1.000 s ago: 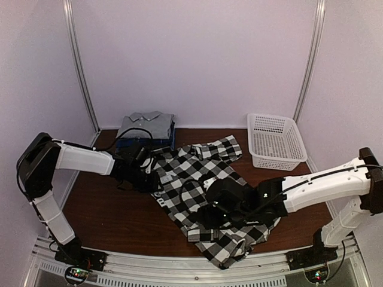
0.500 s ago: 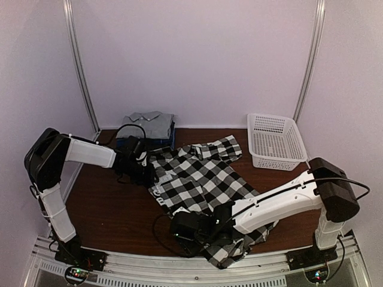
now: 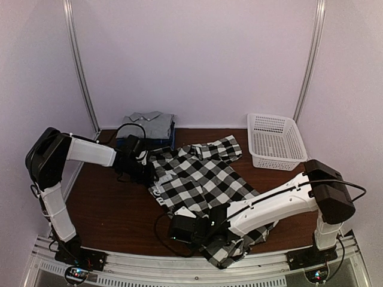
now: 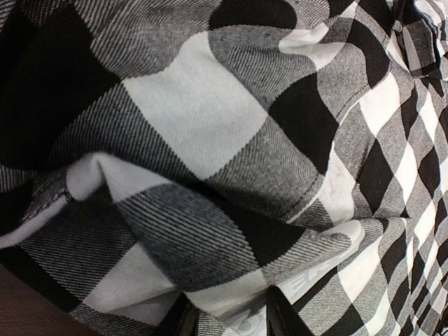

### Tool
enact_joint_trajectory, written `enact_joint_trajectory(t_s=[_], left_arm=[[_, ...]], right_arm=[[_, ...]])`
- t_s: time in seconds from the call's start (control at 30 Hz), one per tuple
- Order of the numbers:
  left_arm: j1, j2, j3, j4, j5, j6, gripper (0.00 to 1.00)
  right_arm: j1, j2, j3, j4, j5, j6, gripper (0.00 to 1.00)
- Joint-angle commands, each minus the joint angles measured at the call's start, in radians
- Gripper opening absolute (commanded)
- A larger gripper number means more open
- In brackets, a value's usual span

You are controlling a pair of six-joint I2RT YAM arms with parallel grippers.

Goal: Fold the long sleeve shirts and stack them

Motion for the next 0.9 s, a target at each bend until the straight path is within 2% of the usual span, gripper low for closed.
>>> enact_joint_trajectory(t_s=[0.0, 0.17, 0.23, 0.57, 0.87], left_arm=[[0.013, -0.027, 0.015, -0.023, 0.007, 0.023, 0.35], [0.013, -0.076, 0.003, -0.035, 0.023, 0.033, 0.36], [0.013, -0.100, -0.003, -0.048, 0.024, 0.038, 0.36], [0.013, -0.318, -0.099, -0.096, 0.045, 0.053, 0.44], [-0.003, -0.654, -0.325, -0.063, 0.193, 0.027, 0.54]], right_arm=[[0.006, -0.031, 0.014, -0.009, 0.031, 0.024, 0.27], [0.004, -0.055, 0.026, -0.017, 0.021, 0.019, 0.05], [0.001, -0.076, 0.023, -0.006, 0.009, 0.019, 0.00], [-0.047, -0.177, 0.000, 0.131, -0.154, -0.019, 0.00], [-0.185, -0.226, -0.034, 0.400, -0.504, -0.033, 0.00]])
